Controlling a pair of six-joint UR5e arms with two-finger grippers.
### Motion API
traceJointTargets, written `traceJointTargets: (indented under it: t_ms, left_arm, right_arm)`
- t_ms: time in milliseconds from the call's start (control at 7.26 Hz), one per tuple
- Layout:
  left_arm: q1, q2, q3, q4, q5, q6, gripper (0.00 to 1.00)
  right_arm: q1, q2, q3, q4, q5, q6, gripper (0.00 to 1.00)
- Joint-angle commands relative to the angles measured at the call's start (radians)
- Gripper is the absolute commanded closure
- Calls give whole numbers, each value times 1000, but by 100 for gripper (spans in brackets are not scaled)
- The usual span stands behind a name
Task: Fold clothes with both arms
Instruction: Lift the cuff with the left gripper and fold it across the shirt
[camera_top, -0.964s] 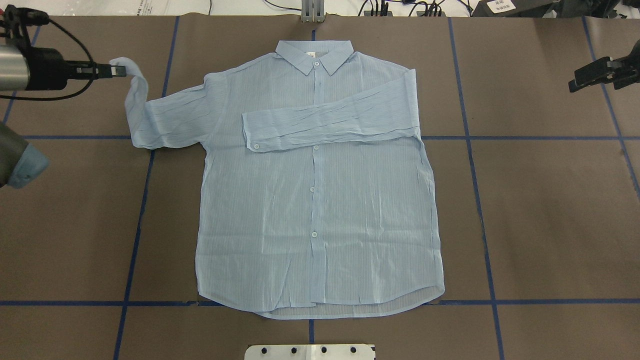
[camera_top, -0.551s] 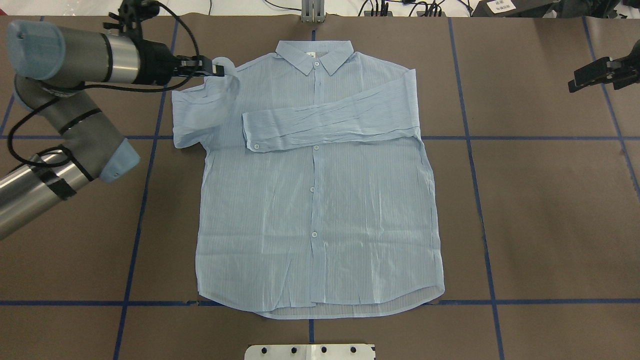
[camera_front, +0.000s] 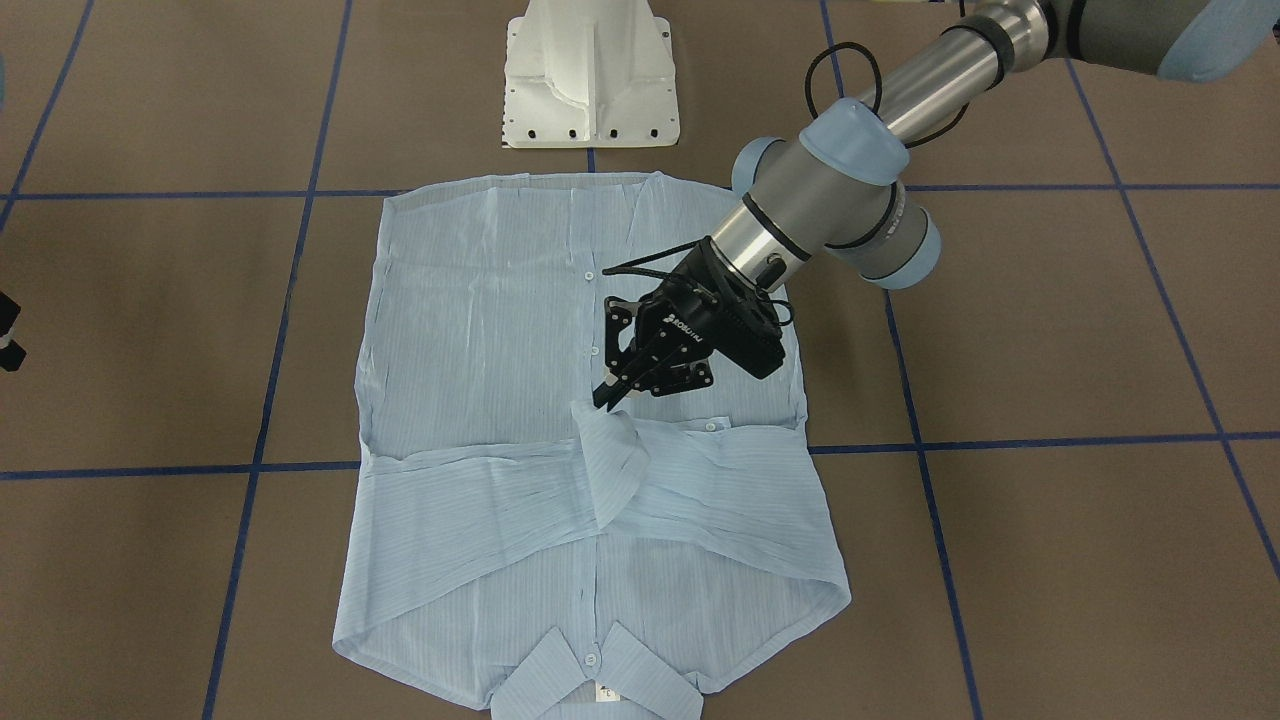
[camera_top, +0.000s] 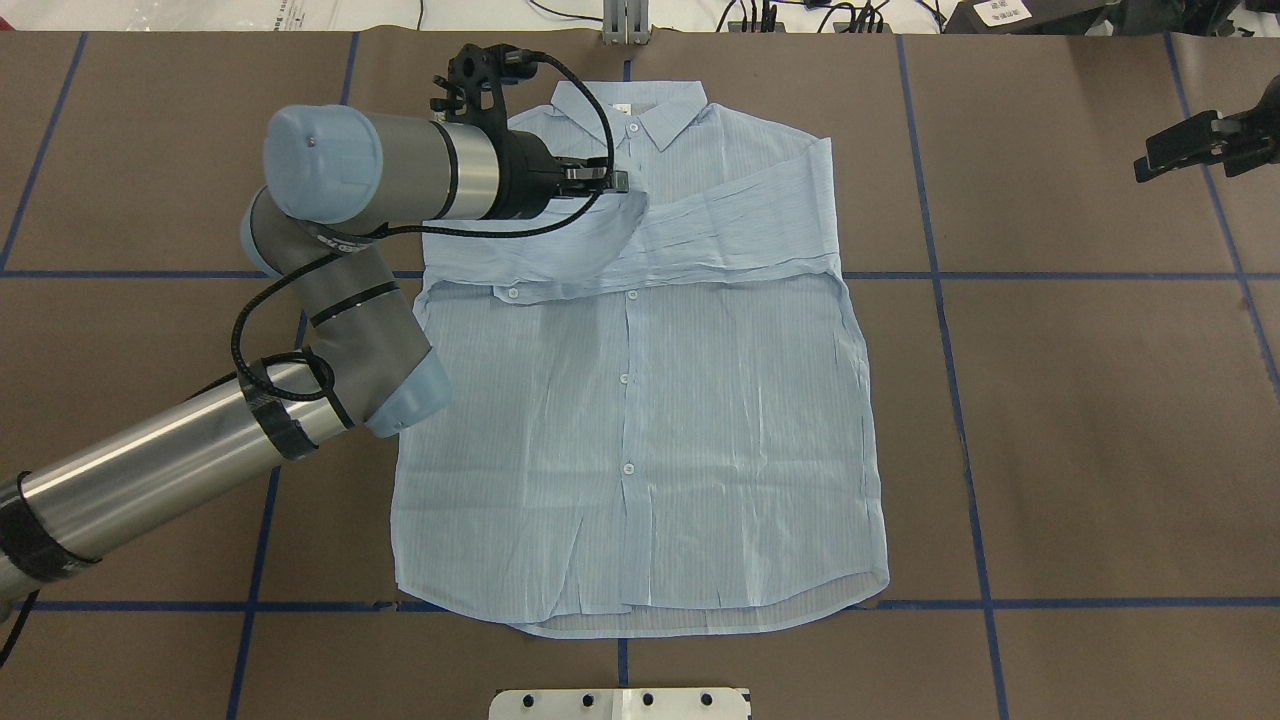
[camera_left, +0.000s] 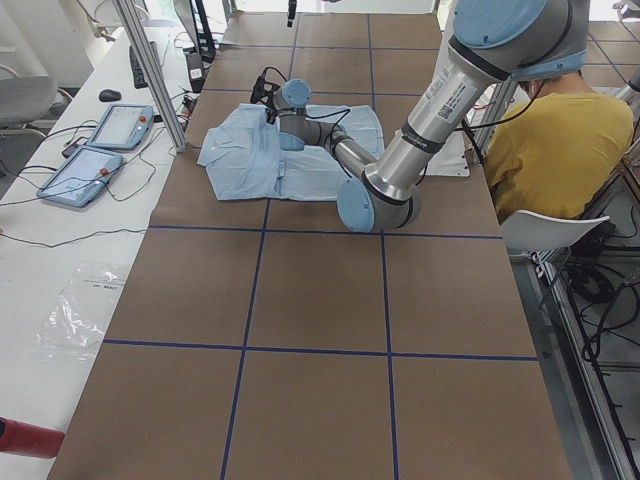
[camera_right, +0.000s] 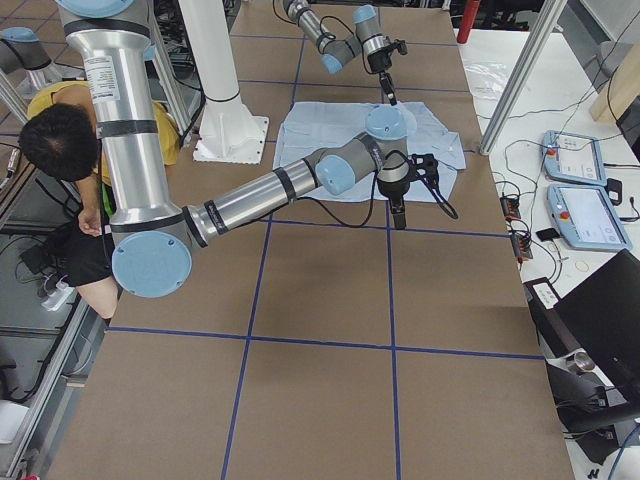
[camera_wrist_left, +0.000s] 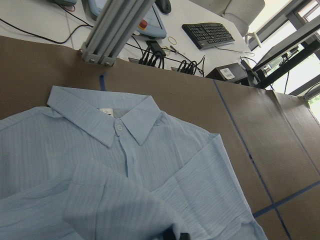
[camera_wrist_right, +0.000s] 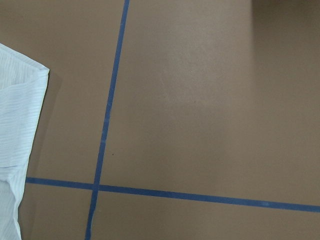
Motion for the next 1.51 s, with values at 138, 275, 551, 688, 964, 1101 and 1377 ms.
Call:
traceJointTargets:
  t_ms: [138,275,551,688,964,1101,1377]
  left_arm:
    - [126,-77,101,9,134,2,100]
    - [143,-97,135,6,142,-3,78]
    - [166,-110,132,21,171,0,0]
    - [166,-113,104,130,167,5,0]
    - [154,-49,-36,305,103,109,0]
    - [134,-6,-113,441,78,166,0]
    - [84,130,-271,532,55,300,0]
  right_arm:
    - [0,2,0,0,2,3,0]
    - [0,0,-1,0,2,3,0]
    - [0,0,2,0,2,6,0]
    - [0,2,12,0,2,30,0]
    - [-36,9,57,3,3,145,0]
    - [-108,9,93,3,-14,250,0]
    - [-321,79,124,32,-215,462,0]
